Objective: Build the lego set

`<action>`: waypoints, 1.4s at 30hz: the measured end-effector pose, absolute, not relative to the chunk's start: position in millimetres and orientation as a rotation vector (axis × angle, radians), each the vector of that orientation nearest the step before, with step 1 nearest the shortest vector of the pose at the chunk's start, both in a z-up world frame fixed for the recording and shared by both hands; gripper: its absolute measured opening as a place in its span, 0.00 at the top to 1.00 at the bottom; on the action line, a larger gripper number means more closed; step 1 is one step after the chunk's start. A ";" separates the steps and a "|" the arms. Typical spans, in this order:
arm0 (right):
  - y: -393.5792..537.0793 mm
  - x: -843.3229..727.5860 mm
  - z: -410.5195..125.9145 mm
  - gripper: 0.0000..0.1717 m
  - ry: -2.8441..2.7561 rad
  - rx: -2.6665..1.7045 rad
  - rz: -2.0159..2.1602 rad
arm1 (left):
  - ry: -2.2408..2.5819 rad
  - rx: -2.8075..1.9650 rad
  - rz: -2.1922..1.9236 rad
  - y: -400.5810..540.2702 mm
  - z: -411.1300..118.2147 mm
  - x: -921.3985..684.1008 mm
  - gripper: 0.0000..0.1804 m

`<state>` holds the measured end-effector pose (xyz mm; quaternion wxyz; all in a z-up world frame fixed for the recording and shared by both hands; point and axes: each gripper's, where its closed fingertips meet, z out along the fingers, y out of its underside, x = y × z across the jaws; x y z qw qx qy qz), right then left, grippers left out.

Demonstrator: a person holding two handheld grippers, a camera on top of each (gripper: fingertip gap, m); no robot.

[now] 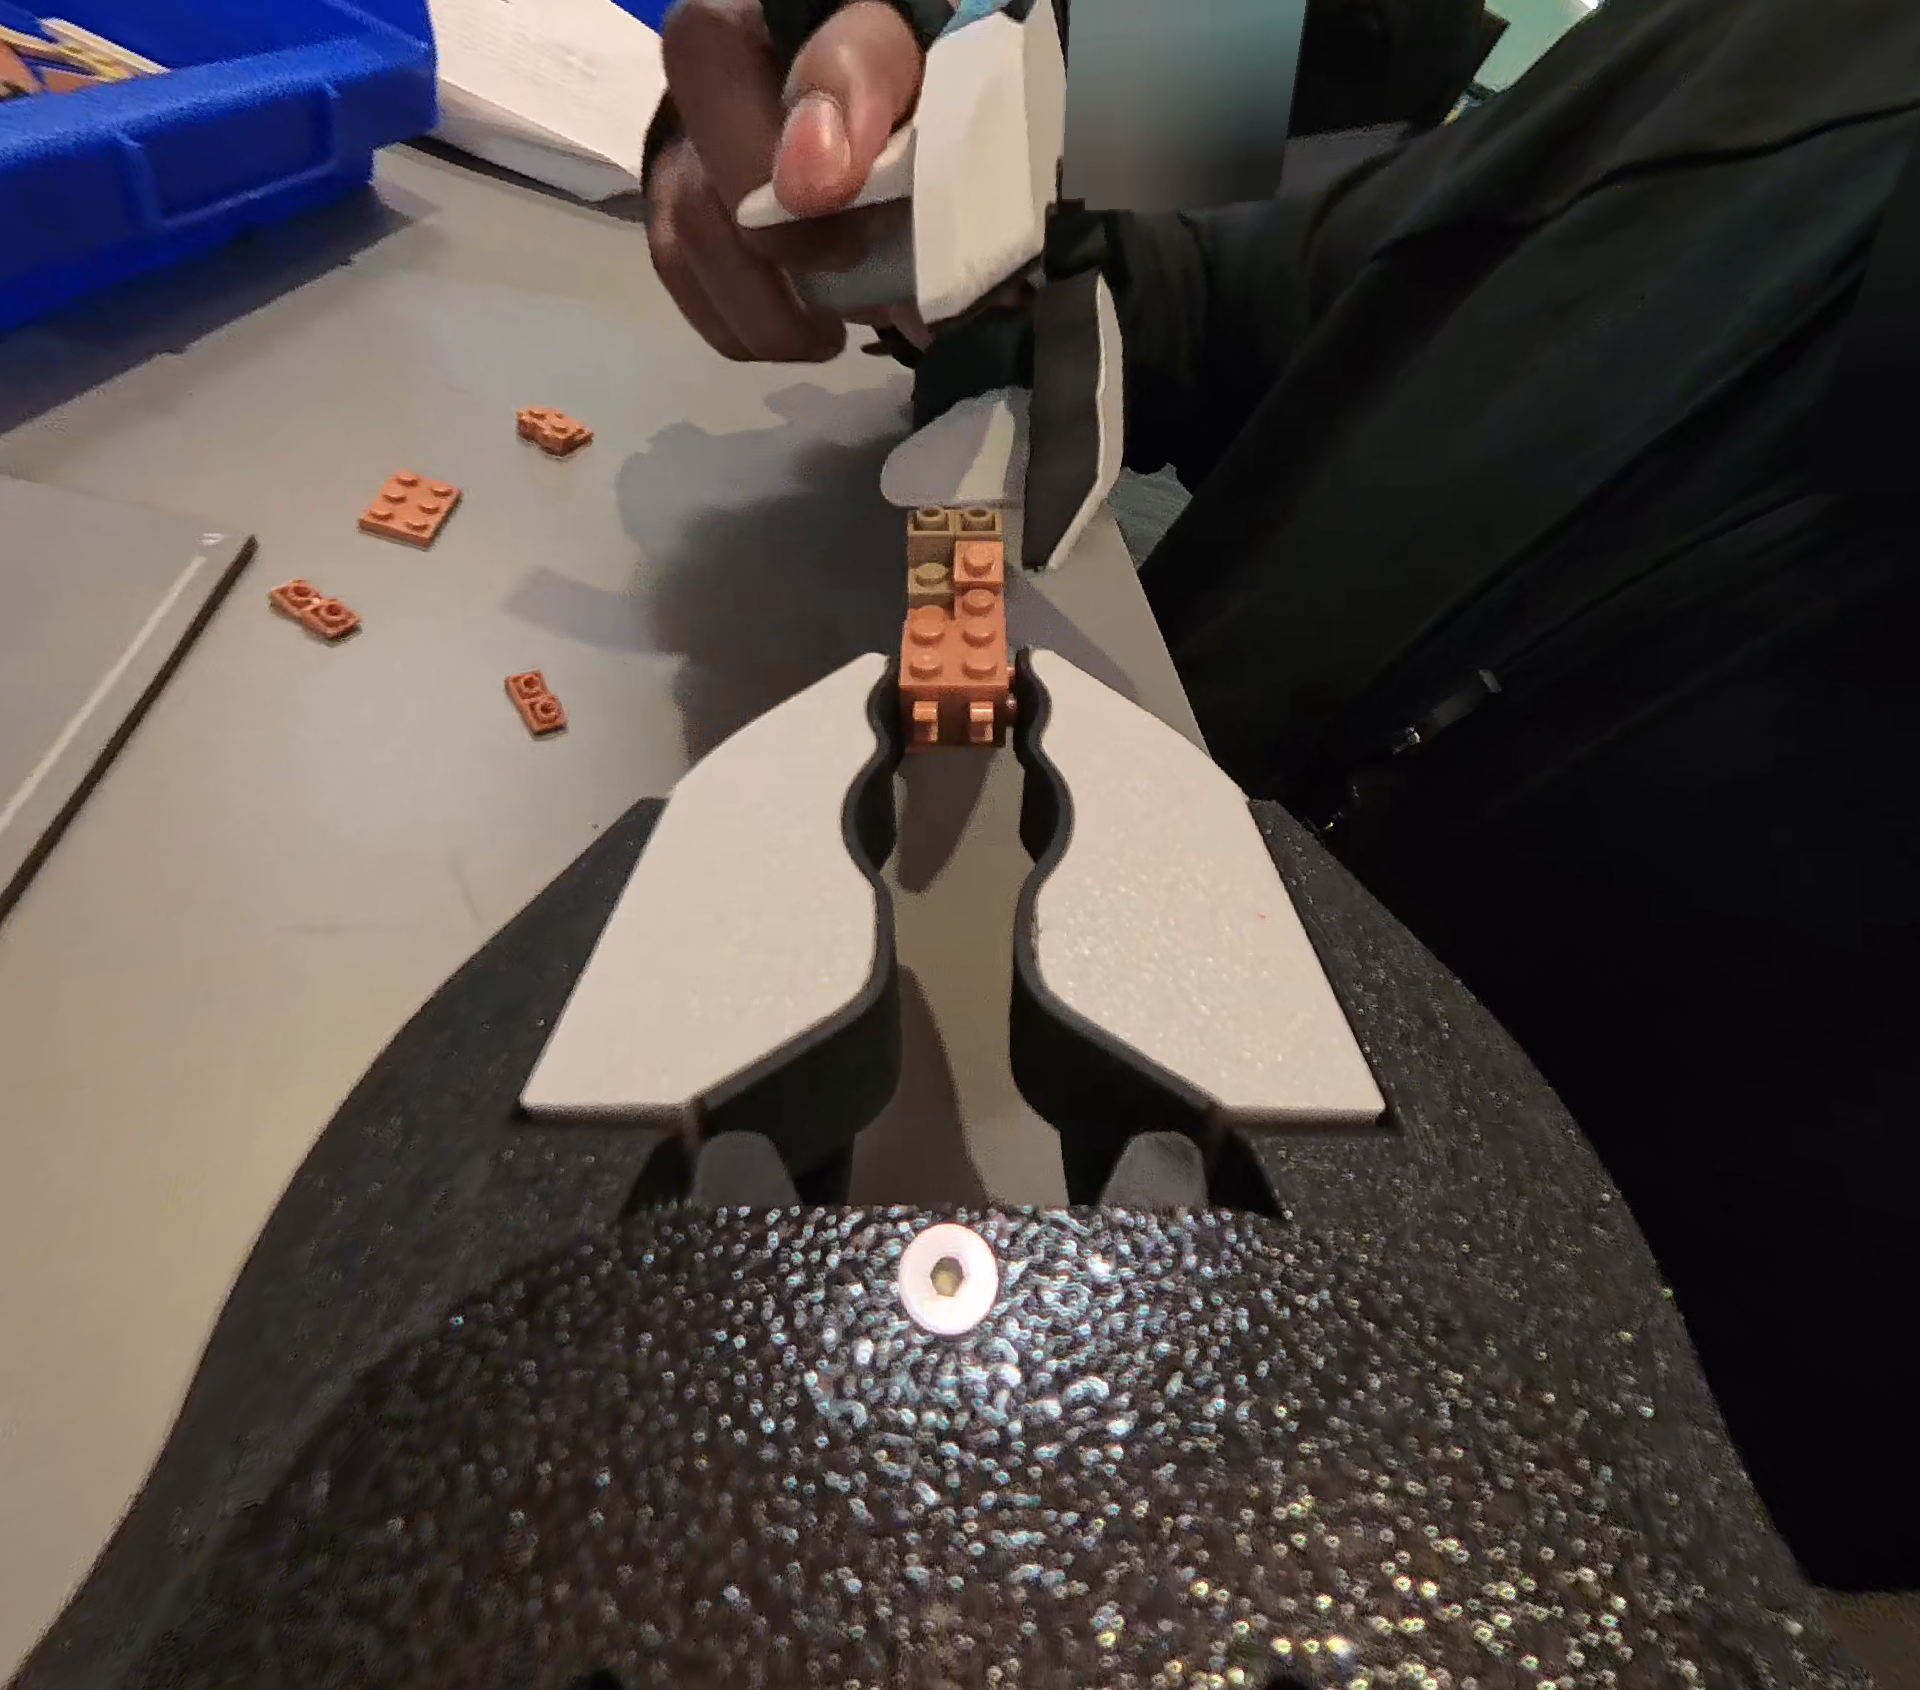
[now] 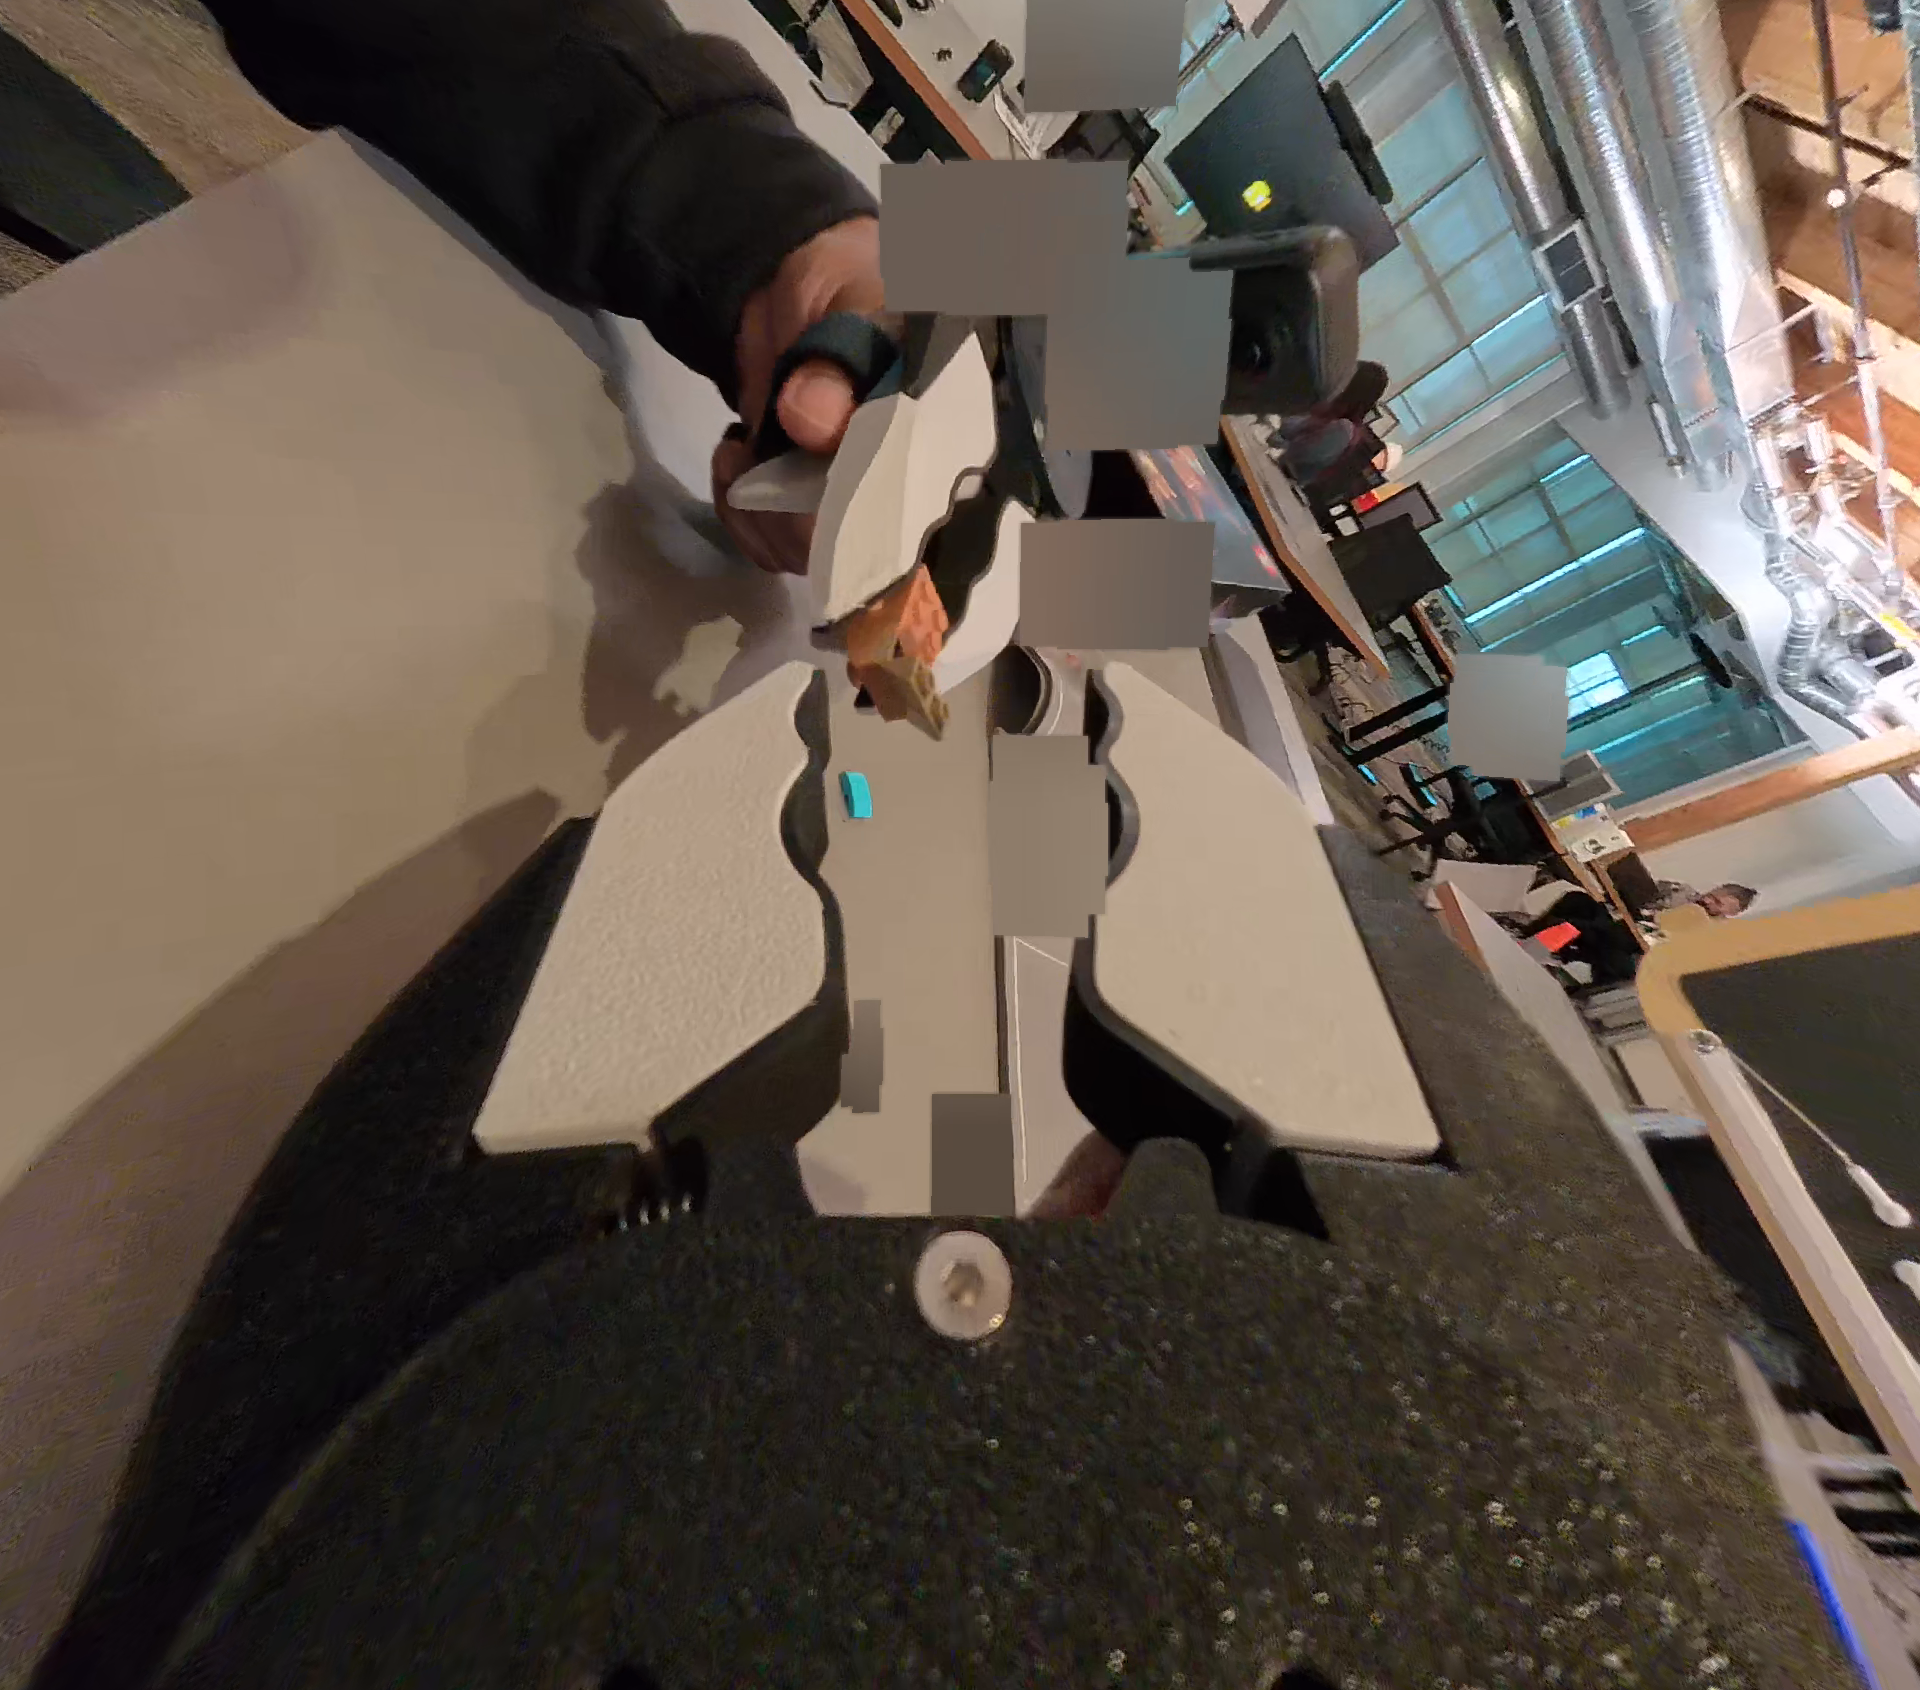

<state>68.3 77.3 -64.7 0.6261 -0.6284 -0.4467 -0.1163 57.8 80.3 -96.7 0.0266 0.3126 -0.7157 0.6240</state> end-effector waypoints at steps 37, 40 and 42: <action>63.6 60.6 -99.8 0.81 -1.276 -1.604 -0.093 | -2.127 0.866 1.690 64.9 -120.0 51.1 0.90; 63.0 58.6 -102.0 0.83 -1.306 -1.598 -0.128 | -2.128 0.869 1.687 64.9 -120.4 50.8 0.90; 63.1 57.0 -101.7 0.83 -1.315 -1.589 -0.147 | -2.121 0.870 1.687 65.1 -120.3 51.0 0.90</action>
